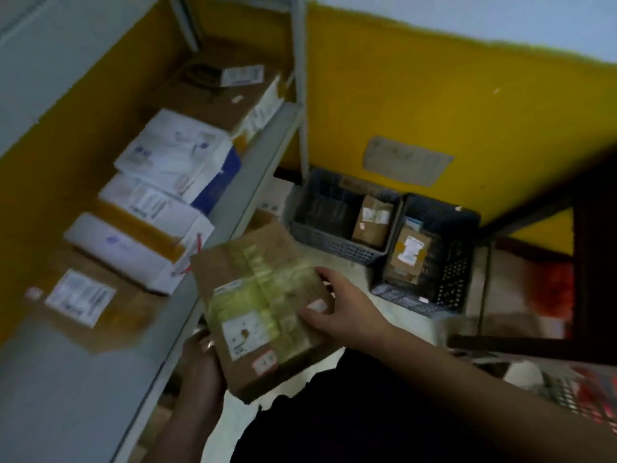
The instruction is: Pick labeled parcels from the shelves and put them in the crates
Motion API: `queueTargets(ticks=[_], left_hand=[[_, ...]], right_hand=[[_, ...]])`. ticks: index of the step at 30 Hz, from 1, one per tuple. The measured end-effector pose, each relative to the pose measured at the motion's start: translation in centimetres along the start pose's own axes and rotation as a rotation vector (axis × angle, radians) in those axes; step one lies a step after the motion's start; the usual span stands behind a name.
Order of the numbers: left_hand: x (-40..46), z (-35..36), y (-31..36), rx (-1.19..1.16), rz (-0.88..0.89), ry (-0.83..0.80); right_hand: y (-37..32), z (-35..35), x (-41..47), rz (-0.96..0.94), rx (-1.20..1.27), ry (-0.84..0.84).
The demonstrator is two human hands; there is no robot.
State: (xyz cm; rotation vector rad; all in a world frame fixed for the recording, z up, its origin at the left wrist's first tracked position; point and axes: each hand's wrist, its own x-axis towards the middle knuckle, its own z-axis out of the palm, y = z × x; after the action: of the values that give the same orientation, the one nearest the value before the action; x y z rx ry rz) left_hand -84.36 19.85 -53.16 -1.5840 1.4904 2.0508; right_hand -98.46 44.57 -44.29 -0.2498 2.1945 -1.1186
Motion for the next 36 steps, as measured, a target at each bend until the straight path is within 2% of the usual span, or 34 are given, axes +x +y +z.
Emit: queueTargets(ticks=[3, 8, 12, 17, 21, 26, 31, 36], left_hand=[[1.1, 8.8, 6.3, 0.106, -0.037, -0.122], [8.6, 21.5, 11.2, 0.378, -0.087, -0.318], [20.7, 30.8, 12.1, 0.479, -0.028, -0.250], [40.1, 41.2, 11.6, 0.641, 0.082, -0.250], [53.8, 44.7, 10.7, 0.692, 0.138, -0.229], [65.1, 46.6, 6.1, 0.732, 0.123, -0.228], [73.5, 47.2, 2.1, 0.718, -0.026, -0.311], [78.5, 48.4, -0.4, 0.788, -0.062, -0.442]], right_hand=[[3.0, -5.9, 3.9, 0.101, 0.145, 0.082], [10.6, -11.6, 13.1, 0.237, 0.307, 0.222], [18.4, -11.8, 23.9, 0.351, 0.408, 0.288], [29.3, -9.7, 38.9, 0.528, 0.526, 0.364], [36.2, -6.3, 47.4, 0.630, 0.513, 0.386], [42.5, -3.0, 55.4, 0.632, 0.451, 0.355], [46.1, 0.1, 63.2, 0.566, 0.350, 0.236], [49.3, 3.1, 68.5, 0.590, 0.300, 0.129]])
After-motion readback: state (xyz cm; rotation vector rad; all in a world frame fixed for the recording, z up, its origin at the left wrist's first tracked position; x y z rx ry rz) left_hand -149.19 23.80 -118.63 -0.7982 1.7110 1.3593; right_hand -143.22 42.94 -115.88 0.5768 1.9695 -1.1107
